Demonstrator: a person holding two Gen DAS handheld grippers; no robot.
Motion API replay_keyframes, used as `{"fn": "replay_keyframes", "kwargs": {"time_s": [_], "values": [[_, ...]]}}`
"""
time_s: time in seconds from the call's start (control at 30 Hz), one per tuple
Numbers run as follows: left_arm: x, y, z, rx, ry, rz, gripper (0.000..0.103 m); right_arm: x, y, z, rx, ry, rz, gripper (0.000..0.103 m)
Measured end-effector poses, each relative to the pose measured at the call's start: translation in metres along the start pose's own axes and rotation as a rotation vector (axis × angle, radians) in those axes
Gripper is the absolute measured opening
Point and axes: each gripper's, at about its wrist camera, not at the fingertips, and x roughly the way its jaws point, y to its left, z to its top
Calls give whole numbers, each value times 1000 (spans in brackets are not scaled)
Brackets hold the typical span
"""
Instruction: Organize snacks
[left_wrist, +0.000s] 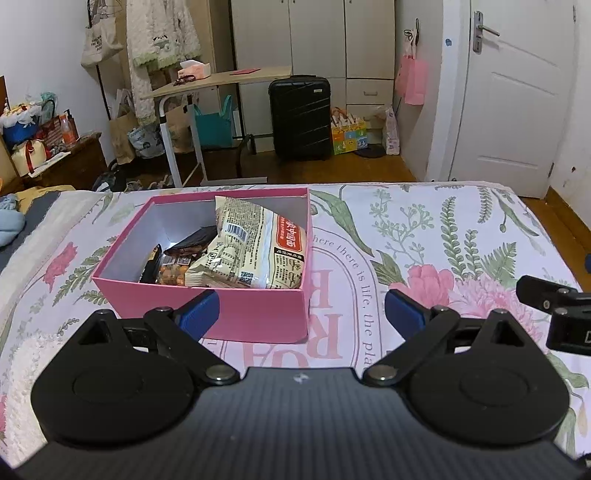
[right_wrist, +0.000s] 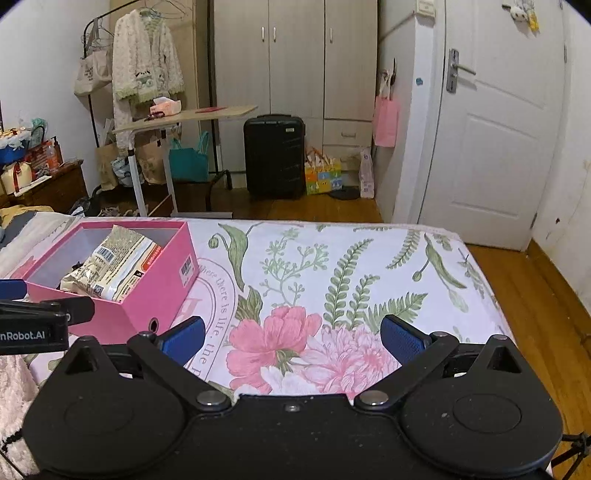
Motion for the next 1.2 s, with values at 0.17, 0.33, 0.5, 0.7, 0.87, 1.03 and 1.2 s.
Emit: {"fn": "replay_keyframes", "kwargs": {"time_s": [0.17,0.33,0.5,0.7,0.87,1.03,1.2], "values": [[-4,-2,-3,19,-38,14,97,-3,3,-1,15,-5,-2,102],[1,0,-7,20,-18,64,97,-2,6,-7,14,4,-22,102],[5,5,-9,-2,6,44,97,0,3,-10,32,13,-16,102],[10,7,-12,-2,26,21,97,3,-1,-11,49,12,-13,102],[8,5,-13,14,22,9,97,5,1,-12,48,17,-21,102],[9,5,-13,11,22,2,97,4,4,-12,34,12,-24,102],[10,5,-13,7,27,2,97,5,4,-12,30,16,-26,102]]}}
